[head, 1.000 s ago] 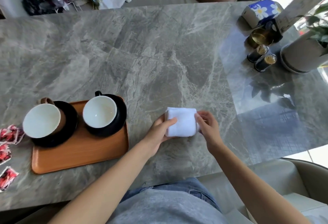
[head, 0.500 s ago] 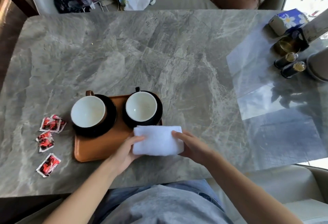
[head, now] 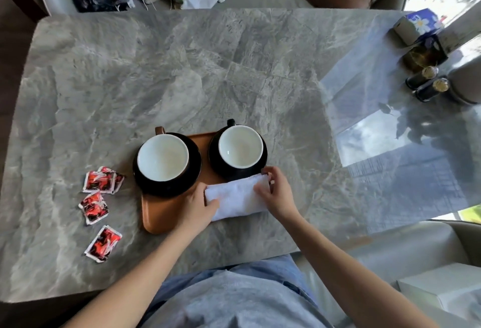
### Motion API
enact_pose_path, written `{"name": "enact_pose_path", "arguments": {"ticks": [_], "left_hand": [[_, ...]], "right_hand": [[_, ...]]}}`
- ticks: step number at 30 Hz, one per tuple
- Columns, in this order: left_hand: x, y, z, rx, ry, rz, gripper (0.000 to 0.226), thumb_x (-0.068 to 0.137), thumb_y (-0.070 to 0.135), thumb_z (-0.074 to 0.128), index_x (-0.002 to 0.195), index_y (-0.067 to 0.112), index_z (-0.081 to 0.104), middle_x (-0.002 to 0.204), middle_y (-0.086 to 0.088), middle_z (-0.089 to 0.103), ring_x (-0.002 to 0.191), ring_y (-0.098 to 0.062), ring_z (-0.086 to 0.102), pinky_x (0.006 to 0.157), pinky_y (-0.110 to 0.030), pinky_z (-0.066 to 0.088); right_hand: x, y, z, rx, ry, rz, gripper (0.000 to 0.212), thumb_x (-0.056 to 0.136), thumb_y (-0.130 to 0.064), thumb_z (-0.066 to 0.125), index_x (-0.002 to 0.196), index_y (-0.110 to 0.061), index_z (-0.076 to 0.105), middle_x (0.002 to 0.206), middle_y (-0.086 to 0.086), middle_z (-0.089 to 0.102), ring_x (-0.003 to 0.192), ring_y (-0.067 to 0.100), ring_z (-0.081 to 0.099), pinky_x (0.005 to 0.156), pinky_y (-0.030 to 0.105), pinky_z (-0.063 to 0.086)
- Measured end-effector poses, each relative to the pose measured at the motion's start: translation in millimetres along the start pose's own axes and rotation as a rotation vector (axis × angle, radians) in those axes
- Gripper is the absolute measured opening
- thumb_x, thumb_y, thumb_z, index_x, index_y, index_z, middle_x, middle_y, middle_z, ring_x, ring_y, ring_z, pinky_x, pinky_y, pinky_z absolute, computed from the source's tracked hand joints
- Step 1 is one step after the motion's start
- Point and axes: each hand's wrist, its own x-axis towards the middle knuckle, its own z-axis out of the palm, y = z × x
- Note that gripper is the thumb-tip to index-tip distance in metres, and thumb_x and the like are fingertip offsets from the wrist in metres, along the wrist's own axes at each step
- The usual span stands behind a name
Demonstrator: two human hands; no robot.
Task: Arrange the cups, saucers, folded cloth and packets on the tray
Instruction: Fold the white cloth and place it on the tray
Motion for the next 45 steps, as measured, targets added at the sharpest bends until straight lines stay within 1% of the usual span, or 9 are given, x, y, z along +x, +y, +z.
{"name": "enact_pose_path", "arguments": {"ticks": [4, 9, 16, 21, 30, 32, 37, 43, 45], "left_hand": [[1.7, -4.8, -1.8, 0.155, -0.003, 0.255, 0.048, 0.079, 0.009, 0.058, 0.126, 0.009, 0.046, 0.124, -0.011, 0.049, 0.116, -0.028, 0.045, 0.095, -0.032, 0.035], [6.1, -9.0, -1.4, 0.393, -0.035, 0.349, 0.038, 0.085, 0.025, 0.053, 0.123, 0.017, 0.050, 0.123, -0.003, 0.048, 0.110, -0.025, 0.043, 0.091, -0.038, 0.040], [3.8, 3.4, -1.8, 0.610, 0.053, 0.444, 0.033, 0.085, 0.025, 0.052, 0.117, 0.016, 0.049, 0.132, -0.002, 0.044, 0.121, -0.023, 0.044, 0.091, -0.037, 0.043], [-17.0, 1.1, 4.7, 0.697, 0.077, 0.779, 0.044, 0.073, 0.020, 0.055, 0.117, 0.014, 0.056, 0.122, -0.004, 0.060, 0.111, -0.024, 0.057, 0.095, -0.037, 0.047], [-11.4, -14.8, -0.9, 0.867, -0.003, 0.752, 0.059, 0.066, 0.035, 0.072, 0.122, 0.024, 0.059, 0.132, -0.003, 0.058, 0.121, -0.022, 0.055, 0.099, -0.037, 0.048], [-10.9, -19.4, -1.2, 0.877, -0.029, 0.731, 0.061, 0.073, 0.040, 0.067, 0.131, 0.027, 0.050, 0.143, -0.004, 0.047, 0.130, -0.023, 0.046, 0.104, -0.040, 0.043], [-2.5, -31.3, 6.0, 0.901, -0.166, 0.668, 0.069, 0.090, 0.052, 0.035, 0.147, 0.032, 0.002, 0.159, -0.001, -0.009, 0.146, -0.021, -0.007, 0.116, -0.047, 0.000], [-9.4, -35.9, 7.3, 0.916, -0.136, 0.634, 0.071, 0.092, 0.056, 0.024, 0.142, 0.033, -0.020, 0.152, 0.000, -0.027, 0.140, -0.025, -0.026, 0.114, -0.051, -0.008], [-15.4, -37.7, 6.0, 0.907, -0.069, 0.641, 0.070, 0.091, 0.055, 0.030, 0.143, 0.032, -0.012, 0.156, -0.001, -0.014, 0.143, -0.027, -0.013, 0.115, -0.055, 0.004]], "right_hand": [[-6.5, 0.6, 8.8, -0.202, 0.021, -0.031, 0.037, 0.087, -0.025, 0.054, 0.125, -0.026, 0.051, 0.116, 0.003, 0.047, 0.090, 0.019, 0.057, 0.080, 0.036, 0.049], [-8.9, -1.7, 9.3, -0.384, 0.029, -0.025, 0.034, 0.087, -0.027, 0.050, 0.120, -0.030, 0.046, 0.113, 0.002, 0.045, 0.088, 0.028, 0.059, 0.067, 0.035, 0.046], [-6.9, -10.7, 13.1, -0.589, 0.166, -0.042, 0.034, 0.081, -0.025, 0.056, 0.115, -0.021, 0.054, 0.117, 0.002, 0.049, 0.112, 0.024, 0.045, 0.086, 0.038, 0.044], [-26.3, -5.4, 17.5, -0.688, 0.169, -0.359, 0.027, 0.081, -0.024, 0.057, 0.108, -0.024, 0.055, 0.113, 0.002, 0.054, 0.102, 0.025, 0.052, 0.081, 0.037, 0.043], [-37.2, 18.9, 21.7, -0.828, -0.029, -0.377, 0.047, 0.090, -0.047, 0.037, 0.136, -0.035, 0.037, 0.138, 0.003, 0.041, 0.122, 0.026, 0.040, 0.094, 0.041, 0.038], [-34.3, 20.7, 20.8, -0.863, -0.050, -0.374, 0.048, 0.092, -0.051, 0.034, 0.138, -0.037, 0.034, 0.141, 0.003, 0.038, 0.126, 0.026, 0.036, 0.097, 0.041, 0.036], [-19.5, 3.6, 20.8, -0.849, -0.060, -0.336, 0.043, 0.090, -0.055, 0.034, 0.131, -0.040, 0.036, 0.123, 0.001, 0.043, 0.113, 0.025, 0.040, 0.096, 0.040, 0.037], [-25.8, 23.7, 2.1, -0.841, -0.089, -0.477, 0.048, 0.093, -0.047, 0.033, 0.139, -0.034, 0.036, 0.145, 0.004, 0.037, 0.134, 0.026, 0.032, 0.109, 0.042, 0.029], [-30.5, 38.2, -5.1, -0.852, -0.141, -0.476, 0.053, 0.095, -0.052, 0.027, 0.145, -0.035, 0.026, 0.156, 0.000, 0.022, 0.146, 0.021, 0.015, 0.117, 0.045, 0.018]]}}
